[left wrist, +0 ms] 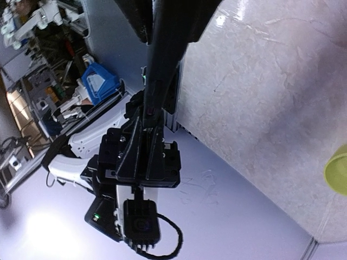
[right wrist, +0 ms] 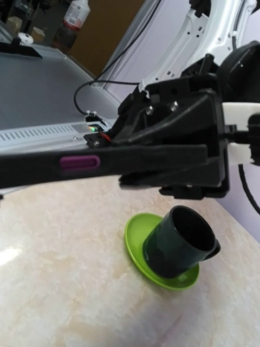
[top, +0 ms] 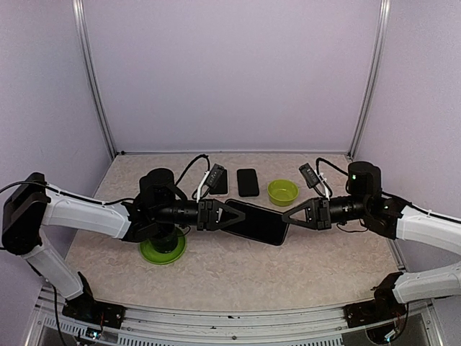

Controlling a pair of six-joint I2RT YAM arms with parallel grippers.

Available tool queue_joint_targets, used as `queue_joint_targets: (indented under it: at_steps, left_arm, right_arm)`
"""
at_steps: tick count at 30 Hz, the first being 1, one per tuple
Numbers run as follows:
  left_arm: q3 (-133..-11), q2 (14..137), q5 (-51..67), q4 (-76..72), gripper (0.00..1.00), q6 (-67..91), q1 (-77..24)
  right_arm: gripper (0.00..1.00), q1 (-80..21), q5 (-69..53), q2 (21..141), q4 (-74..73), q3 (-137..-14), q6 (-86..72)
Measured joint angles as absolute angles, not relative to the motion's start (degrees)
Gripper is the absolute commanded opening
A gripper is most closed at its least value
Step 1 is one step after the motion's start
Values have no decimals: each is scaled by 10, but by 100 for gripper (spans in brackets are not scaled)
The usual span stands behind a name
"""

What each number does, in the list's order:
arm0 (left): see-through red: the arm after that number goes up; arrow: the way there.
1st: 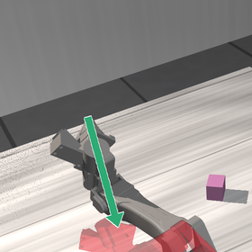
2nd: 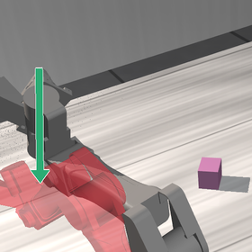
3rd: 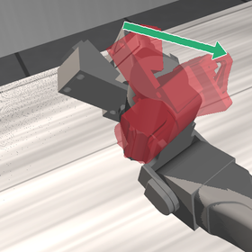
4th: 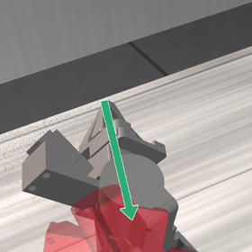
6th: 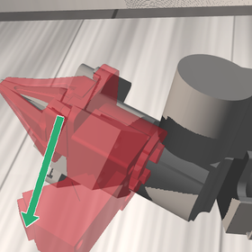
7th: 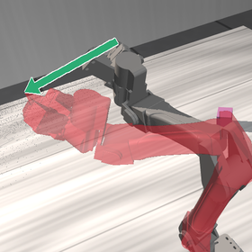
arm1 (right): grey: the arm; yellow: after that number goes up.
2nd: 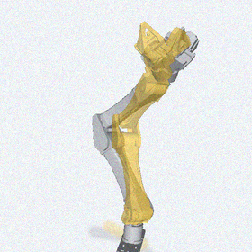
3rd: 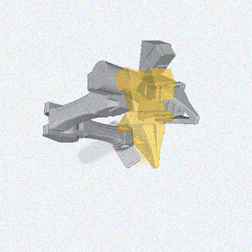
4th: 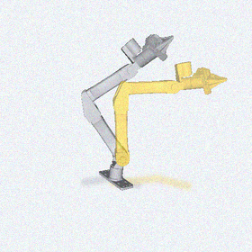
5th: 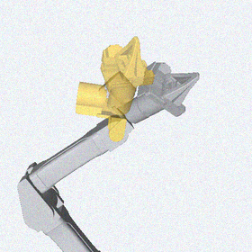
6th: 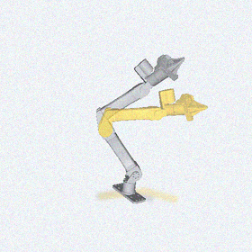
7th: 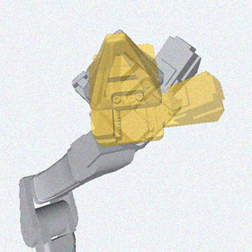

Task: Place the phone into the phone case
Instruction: Press the corner of the phone case at the bottom left corner of the phone case.

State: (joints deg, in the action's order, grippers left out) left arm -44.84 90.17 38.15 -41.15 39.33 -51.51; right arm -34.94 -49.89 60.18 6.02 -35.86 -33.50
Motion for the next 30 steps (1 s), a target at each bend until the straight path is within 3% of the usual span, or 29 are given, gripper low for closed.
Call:
queue_joint_targets:
  at_steps: [1, 4, 7, 12, 30]
  left_arm:
    - [-448, 902, 384, -411, 0, 393, -515]
    - [-449, 898, 392, -422, 0, 398, -517]
    - [-449, 897, 392, -425, 0, 401, -517]
    - [-432, 895, 380, -433, 0, 399, -515]
    - [-390, 882, 358, -464, 0, 426, -494]
  right_arm:
    - [0, -349, -500, 602, 61, -359, -336]
    - [0, -342, -503, 603, 67, -358, -335]
    - [27, -342, -509, 603, 73, -358, -336]
    - [45, -337, -514, 603, 87, -358, -352]
    - [60, -336, -487, 595, 156, -316, -372]
